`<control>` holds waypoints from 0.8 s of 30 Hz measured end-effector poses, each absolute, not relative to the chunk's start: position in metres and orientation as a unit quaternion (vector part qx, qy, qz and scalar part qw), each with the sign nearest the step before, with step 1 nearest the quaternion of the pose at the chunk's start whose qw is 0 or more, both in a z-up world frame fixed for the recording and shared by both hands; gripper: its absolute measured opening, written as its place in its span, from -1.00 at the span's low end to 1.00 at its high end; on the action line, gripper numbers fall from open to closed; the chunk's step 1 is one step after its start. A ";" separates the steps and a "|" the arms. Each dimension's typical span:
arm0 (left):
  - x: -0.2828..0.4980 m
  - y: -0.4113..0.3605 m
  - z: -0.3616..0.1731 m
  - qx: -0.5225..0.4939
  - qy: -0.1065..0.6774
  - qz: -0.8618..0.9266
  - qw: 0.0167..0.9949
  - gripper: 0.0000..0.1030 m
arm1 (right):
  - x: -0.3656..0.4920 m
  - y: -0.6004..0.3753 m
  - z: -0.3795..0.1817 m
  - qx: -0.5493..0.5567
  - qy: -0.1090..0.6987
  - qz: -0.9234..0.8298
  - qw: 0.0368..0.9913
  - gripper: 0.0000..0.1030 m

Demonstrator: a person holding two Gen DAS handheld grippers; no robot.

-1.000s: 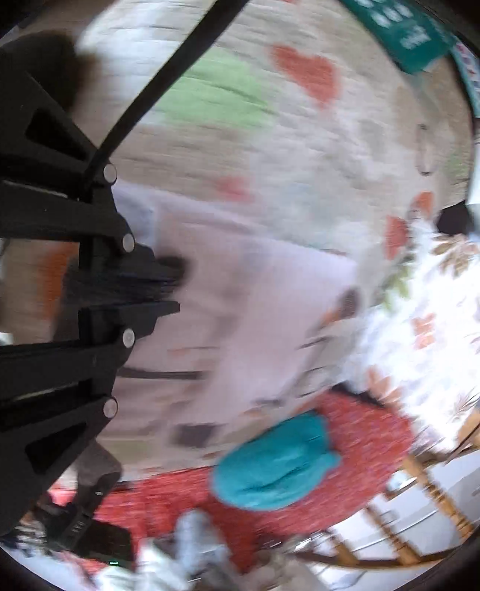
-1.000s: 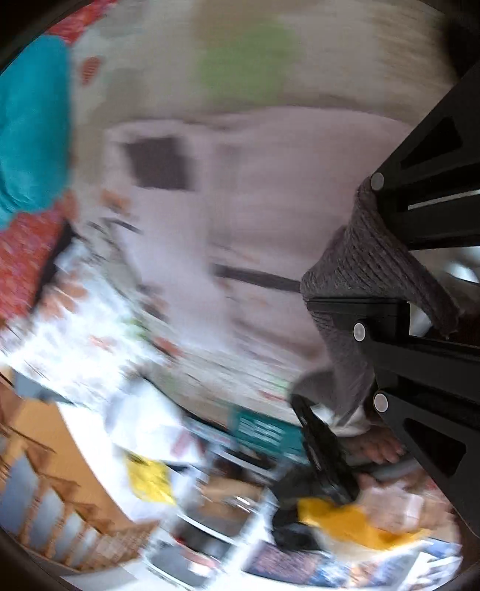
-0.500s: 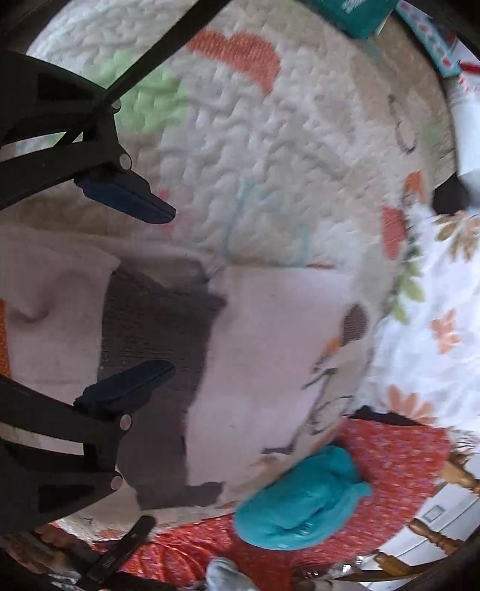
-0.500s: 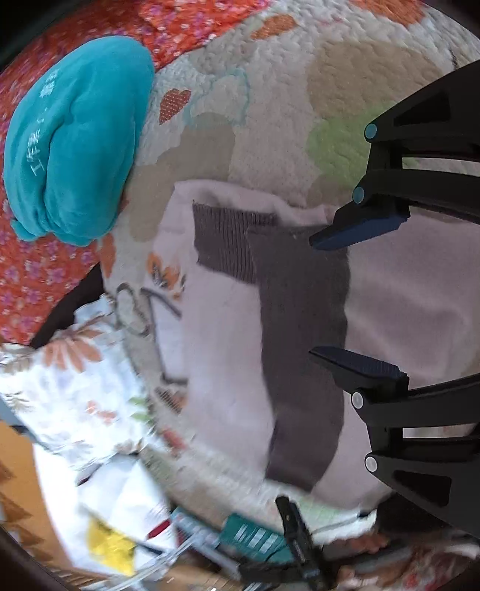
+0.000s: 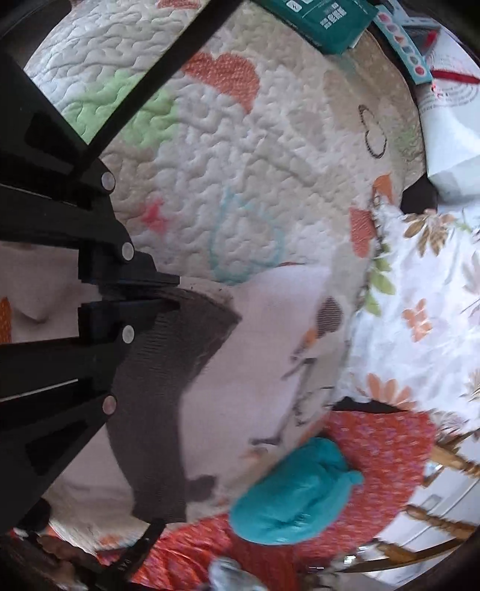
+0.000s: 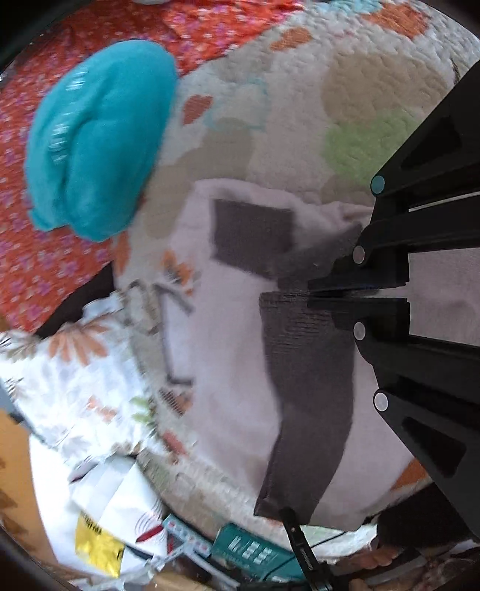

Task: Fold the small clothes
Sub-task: 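Fold the hem up toward the collar with both grippers and release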

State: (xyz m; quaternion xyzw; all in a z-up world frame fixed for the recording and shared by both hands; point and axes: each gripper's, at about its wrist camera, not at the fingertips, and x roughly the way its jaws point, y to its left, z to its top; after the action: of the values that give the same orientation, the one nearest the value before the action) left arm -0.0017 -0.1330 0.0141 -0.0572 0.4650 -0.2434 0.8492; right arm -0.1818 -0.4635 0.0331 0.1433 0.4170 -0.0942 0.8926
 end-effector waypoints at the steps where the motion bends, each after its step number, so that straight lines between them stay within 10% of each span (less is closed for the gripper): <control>1: 0.004 -0.134 0.020 -0.066 0.464 -0.244 0.849 -0.90 | -0.179 -0.465 0.042 0.142 0.410 -0.091 0.896 -0.93; 10: 0.067 -0.160 0.046 -0.071 0.449 -0.228 0.861 -0.91 | -0.125 -0.509 0.076 0.156 0.355 -0.121 0.914 -0.93; 20: 0.127 -0.201 -0.009 -0.040 0.517 -0.165 0.839 -0.88 | -0.074 -0.576 -0.015 0.223 0.444 -0.192 0.847 -0.91; 22: 0.120 -0.184 -0.004 -0.083 0.513 -0.186 0.834 -0.64 | -0.093 -0.583 -0.003 0.261 0.412 -0.175 0.855 -0.71; 24: 0.108 -0.169 0.004 -0.096 0.502 -0.195 0.837 -0.11 | -0.117 -0.587 0.010 0.272 0.392 -0.172 0.862 -0.01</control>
State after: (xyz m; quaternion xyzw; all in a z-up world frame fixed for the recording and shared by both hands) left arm 0.1076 -0.1686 0.0042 -0.0958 0.5025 -0.1952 0.8368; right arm -0.1169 -0.5868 0.0100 0.2722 0.3916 -0.1719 0.8620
